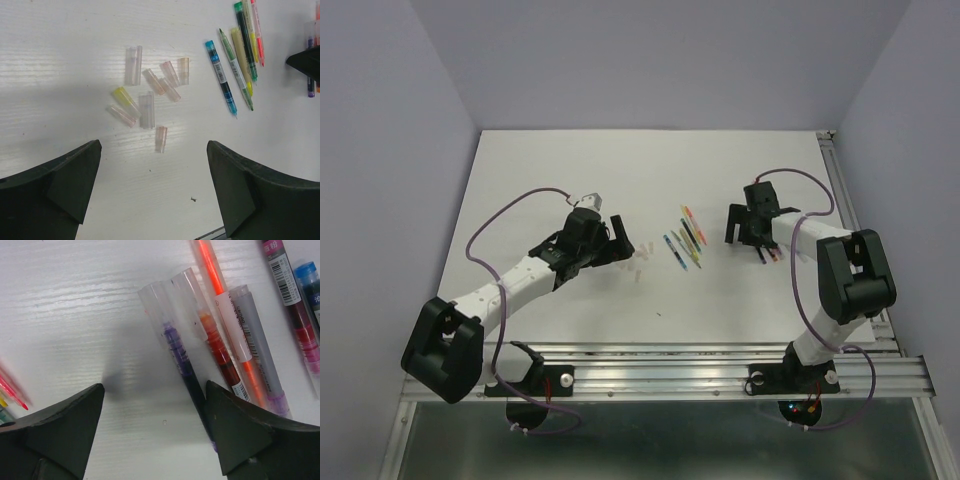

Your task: Open the pen caps

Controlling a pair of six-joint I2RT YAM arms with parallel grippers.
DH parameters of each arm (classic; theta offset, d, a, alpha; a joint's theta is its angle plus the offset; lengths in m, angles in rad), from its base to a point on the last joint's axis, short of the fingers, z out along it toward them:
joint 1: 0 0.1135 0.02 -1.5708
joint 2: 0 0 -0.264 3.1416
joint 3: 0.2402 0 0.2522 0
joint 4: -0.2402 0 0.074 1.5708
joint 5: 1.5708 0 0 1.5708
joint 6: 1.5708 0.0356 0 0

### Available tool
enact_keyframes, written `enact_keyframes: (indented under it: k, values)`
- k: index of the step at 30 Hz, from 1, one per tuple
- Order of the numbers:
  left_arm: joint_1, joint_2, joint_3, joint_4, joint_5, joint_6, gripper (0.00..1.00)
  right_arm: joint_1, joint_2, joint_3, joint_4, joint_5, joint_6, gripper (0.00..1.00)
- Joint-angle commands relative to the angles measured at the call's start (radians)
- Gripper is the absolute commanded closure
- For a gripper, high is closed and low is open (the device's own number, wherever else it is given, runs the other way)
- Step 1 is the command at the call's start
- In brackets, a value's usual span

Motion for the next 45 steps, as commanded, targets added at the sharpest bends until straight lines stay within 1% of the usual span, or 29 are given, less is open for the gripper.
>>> enact_keyframes:
  k: [1, 2, 3, 6, 7, 8, 9, 10, 11, 15, 17, 18, 20, 22, 23, 25, 26, 27, 29, 30, 31, 32, 36, 38, 43, 44, 45]
  values:
    - [-0.005, -0.042, 0.001, 0.001, -0.014, 0.014, 0.01, -0.006, 0.002, -0.003, 0.002, -0.042, 0.014, 0.16]
    - [-0.005, -0.043, 0.001, 0.001, -0.014, 0.013, 0.01, -0.008, 0.003, -0.007, 0.0, -0.044, 0.019, 0.21]
    - [-0.007, -0.046, -0.002, 0.001, -0.014, 0.011, 0.01, -0.006, 0.006, -0.016, 0.0, -0.047, 0.023, 0.32]
    - [-0.005, -0.051, -0.002, 0.001, -0.014, 0.011, 0.01, -0.006, 0.008, -0.042, -0.001, -0.056, 0.037, 0.47]
    - [-0.007, -0.056, -0.004, 0.002, -0.014, 0.011, 0.01, -0.008, 0.005, -0.065, 0.002, -0.053, 0.042, 0.54]
    - [-0.005, -0.059, -0.004, 0.002, -0.014, 0.011, 0.01, -0.008, 0.002, -0.076, 0.006, -0.068, 0.042, 0.56]
    - [-0.005, -0.059, -0.002, 0.001, -0.014, 0.011, 0.01, -0.008, 0.0, -0.091, 0.026, -0.09, 0.039, 0.6]
    - [-0.005, -0.062, -0.002, 0.001, -0.014, 0.013, 0.01, -0.008, -0.001, -0.103, 0.032, -0.122, 0.019, 0.67]
    - [-0.005, -0.062, 0.001, -0.001, -0.014, 0.013, 0.01, -0.008, 0.002, -0.103, 0.023, -0.149, 0.01, 0.71]
    - [-0.007, -0.071, 0.009, 0.001, -0.01, 0.011, 0.01, -0.008, -0.006, -0.106, 0.048, -0.22, -0.024, 0.92]
    - [-0.005, -0.076, 0.016, 0.001, -0.008, 0.011, 0.01, -0.006, -0.024, -0.115, 0.066, -0.239, -0.035, 0.97]
    - [-0.005, -0.079, 0.022, 0.001, -0.005, 0.013, 0.01, -0.008, -0.039, -0.128, 0.078, -0.263, -0.044, 0.99]
    - [-0.007, -0.085, 0.029, 0.007, 0.012, 0.017, 0.01, -0.006, -0.095, -0.141, 0.123, -0.301, -0.069, 0.99]
    - [-0.005, -0.086, 0.038, 0.028, 0.048, 0.014, 0.01, -0.005, -0.142, -0.169, 0.178, -0.381, -0.078, 0.99]
    - [-0.005, -0.086, 0.042, 0.036, 0.07, 0.014, 0.01, -0.005, -0.197, -0.18, 0.19, -0.415, -0.076, 0.99]
    - [-0.013, -0.094, 0.045, 0.082, 0.125, 0.007, 0.01, -0.003, -0.262, -0.22, 0.244, -0.533, -0.049, 0.99]
    - [-0.019, -0.097, 0.038, 0.128, 0.144, -0.001, 0.01, -0.003, -0.315, -0.235, 0.279, -0.644, -0.038, 0.99]
    - [-0.023, -0.099, 0.032, 0.146, 0.144, -0.013, 0.01, 0.001, -0.34, -0.252, 0.279, -0.694, -0.026, 0.99]
    - [-0.028, -0.093, 0.027, 0.18, 0.168, -0.05, 0.01, 0.021, -0.391, -0.316, 0.368, -0.775, 0.032, 0.99]
    - [-0.034, -0.086, 0.026, 0.214, 0.174, -0.062, 0.01, 0.05, -0.43, -0.338, 0.414, -0.83, 0.052, 0.99]
    - [-0.037, -0.068, 0.026, 0.232, 0.193, -0.072, 0.01, 0.067, -0.45, -0.362, 0.43, -0.841, 0.09, 0.99]
    - [-0.042, -0.06, 0.027, 0.249, 0.199, -0.098, 0.01, 0.113, -0.464, -0.369, 0.439, -0.845, 0.103, 0.99]
    - [-0.079, -0.019, 0.042, 0.344, 0.214, -0.144, 0.01, 0.225, -0.503, -0.37, 0.445, -0.794, 0.154, 0.99]
    - [-0.105, 0.001, 0.045, 0.388, 0.21, -0.17, 0.01, 0.276, -0.504, -0.376, 0.485, -0.77, 0.186, 0.99]
    - [-0.128, 0.053, 0.067, 0.392, 0.19, -0.185, 0.02, 0.334, -0.492, -0.37, 0.551, -0.756, 0.232, 0.99]
    - [-0.131, 0.056, 0.067, 0.393, 0.187, -0.185, 0.05, 0.345, -0.489, -0.37, 0.56, -0.757, 0.233, 0.99]
    - [-0.132, 0.059, 0.07, 0.393, 0.184, -0.187, 0.07, 0.353, -0.487, -0.369, 0.565, -0.76, 0.236, 0.99]
